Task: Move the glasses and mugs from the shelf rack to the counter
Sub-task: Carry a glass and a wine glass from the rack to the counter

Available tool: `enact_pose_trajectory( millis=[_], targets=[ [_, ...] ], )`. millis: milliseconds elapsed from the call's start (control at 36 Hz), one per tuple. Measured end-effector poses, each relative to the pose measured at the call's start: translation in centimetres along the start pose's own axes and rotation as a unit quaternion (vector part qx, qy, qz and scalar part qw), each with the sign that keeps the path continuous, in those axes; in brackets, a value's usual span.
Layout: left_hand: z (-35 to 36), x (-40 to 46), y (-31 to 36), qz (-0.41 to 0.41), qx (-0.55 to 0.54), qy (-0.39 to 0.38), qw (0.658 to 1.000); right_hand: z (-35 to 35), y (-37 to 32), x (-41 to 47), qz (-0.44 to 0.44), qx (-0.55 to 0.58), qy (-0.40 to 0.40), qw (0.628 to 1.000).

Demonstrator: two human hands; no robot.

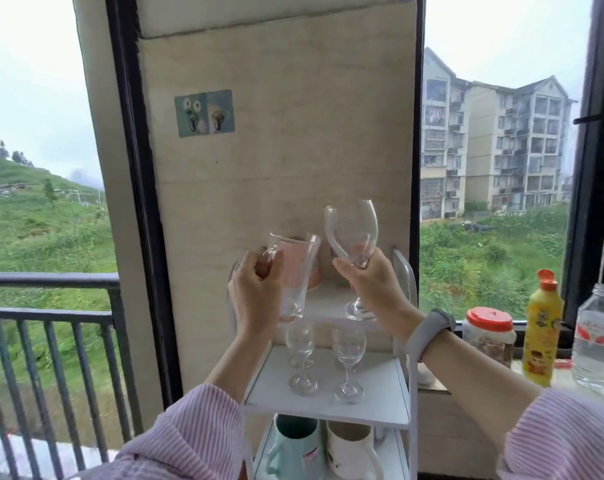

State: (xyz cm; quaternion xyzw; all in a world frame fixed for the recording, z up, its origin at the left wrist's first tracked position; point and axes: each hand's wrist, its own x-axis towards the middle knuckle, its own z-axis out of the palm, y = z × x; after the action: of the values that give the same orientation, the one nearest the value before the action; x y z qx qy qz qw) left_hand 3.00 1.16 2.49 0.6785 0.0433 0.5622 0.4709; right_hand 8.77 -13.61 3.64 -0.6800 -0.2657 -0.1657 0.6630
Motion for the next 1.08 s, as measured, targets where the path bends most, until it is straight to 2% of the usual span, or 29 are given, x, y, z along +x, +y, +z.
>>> enact_pose_trajectory(
  millis=[83, 306, 528, 639, 806, 944, 1083],
  targets=[
    [-1.6, -1.2, 0.6, 0.000, -0.024, -0.019, 1.000, -0.8, -2.0, -2.6, -0.013, 0.000, -0.001, 1.000],
    [-4.5, -7.8, 0.6, -0.010, -0.075, -0.134, 0.988, -4.1, -2.5, -12.1, 0.052, 0.006, -0.050, 0.997],
    [-3.3, -17.5, 1.0, -0.103, -0.125, -0.245, 0.956, -9.9, 1.0, -22.7, 0.190, -0.045, 0.022, 0.981],
    [-1.6, -23.7, 1.5, -0.143, -0.169, -0.320, 0.921, -13.5, 2.3, -28.0, 0.252, -0.046, 0.098, 0.962],
    [2.0, -33.4, 5.2, -0.139, -0.204, -0.446, 0.860, -21.2, 2.2, -36.4, 0.299, -0.107, 0.232, 0.919],
    [5.5, -41.4, 11.8, -0.141, -0.237, -0.529, 0.803, -29.2, 0.0, -43.9, 0.326, -0.133, 0.312, 0.882],
    [8.6, -51.3, 21.9, -0.107, -0.282, -0.592, 0.748, -38.4, -5.0, -53.1, 0.325, -0.147, 0.402, 0.843]
  ],
)
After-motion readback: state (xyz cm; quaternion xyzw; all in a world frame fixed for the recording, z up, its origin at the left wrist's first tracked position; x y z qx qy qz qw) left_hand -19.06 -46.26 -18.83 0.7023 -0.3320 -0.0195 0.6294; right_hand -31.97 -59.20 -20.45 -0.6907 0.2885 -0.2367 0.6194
